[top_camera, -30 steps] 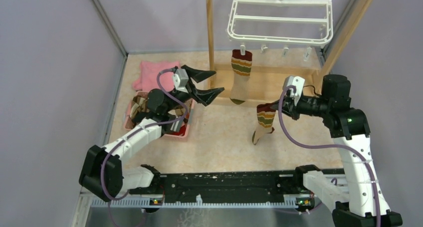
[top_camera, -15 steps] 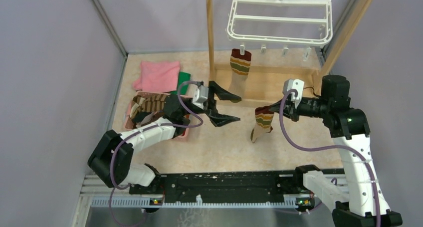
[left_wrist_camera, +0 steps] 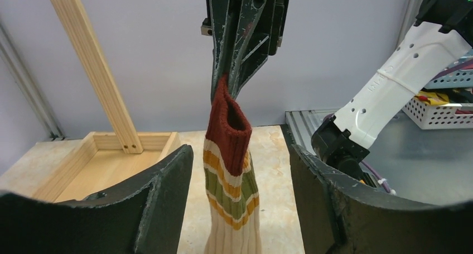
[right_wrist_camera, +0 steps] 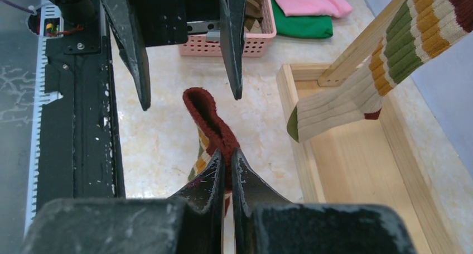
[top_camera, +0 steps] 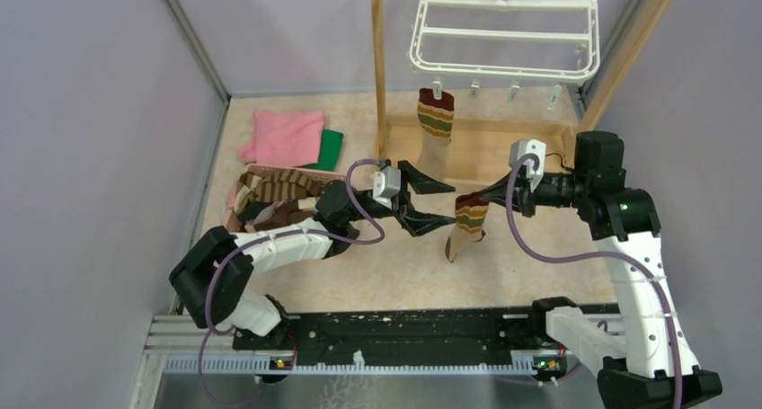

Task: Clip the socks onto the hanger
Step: Clamp the sock onto the hanger.

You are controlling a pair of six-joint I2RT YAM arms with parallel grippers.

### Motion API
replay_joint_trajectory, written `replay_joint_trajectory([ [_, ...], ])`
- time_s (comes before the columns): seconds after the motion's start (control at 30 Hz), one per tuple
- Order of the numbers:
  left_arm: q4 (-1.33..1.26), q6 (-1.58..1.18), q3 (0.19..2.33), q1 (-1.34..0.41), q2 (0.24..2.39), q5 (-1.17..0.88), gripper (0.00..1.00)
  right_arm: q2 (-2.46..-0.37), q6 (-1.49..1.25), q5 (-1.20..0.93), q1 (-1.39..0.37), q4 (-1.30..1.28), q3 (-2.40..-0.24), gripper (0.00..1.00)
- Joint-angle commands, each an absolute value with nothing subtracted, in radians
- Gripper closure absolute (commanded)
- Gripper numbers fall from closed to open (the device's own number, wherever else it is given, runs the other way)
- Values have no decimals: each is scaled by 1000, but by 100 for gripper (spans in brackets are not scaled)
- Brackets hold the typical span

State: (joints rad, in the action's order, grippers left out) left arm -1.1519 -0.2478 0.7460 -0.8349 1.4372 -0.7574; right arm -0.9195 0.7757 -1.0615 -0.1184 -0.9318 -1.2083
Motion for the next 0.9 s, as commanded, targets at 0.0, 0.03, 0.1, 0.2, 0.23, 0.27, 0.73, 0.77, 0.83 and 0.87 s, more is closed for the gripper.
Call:
replay_joint_trajectory([
  [0.0,-1232,-232,744,-854,1469,-668,32,-919,754,-1130,-105,-882,-1201,100],
  [0.03,-1233,-234,751,-856,1475,-663,35,-918,752,-1130,-104,-879,-1200,100],
  [0.1,-1233,-239,764,-860,1489,-660,37,-919,749,-1130,-103,-878,-1201,100],
  [0.2,-1234,-249,785,-865,1508,-662,43,-919,740,-1135,-101,-870,-1196,100],
  [0.23,-1236,-253,790,-866,1513,-660,44,-919,737,-1137,-100,-869,-1195,100],
  [0.27,-1240,-257,793,-868,1518,-658,44,-919,736,-1139,-100,-867,-1193,100],
  [0.73,-1277,-293,803,-874,1543,-650,64,-922,739,-1144,-97,-870,-1180,100],
  [0.77,-1282,-295,802,-873,1545,-651,75,-922,739,-1146,-96,-871,-1181,100],
  [0.83,-1290,-295,799,-874,1543,-652,94,-924,741,-1149,-93,-874,-1179,100],
  [0.87,-1299,-292,791,-873,1540,-651,96,-925,743,-1150,-92,-877,-1180,100],
])
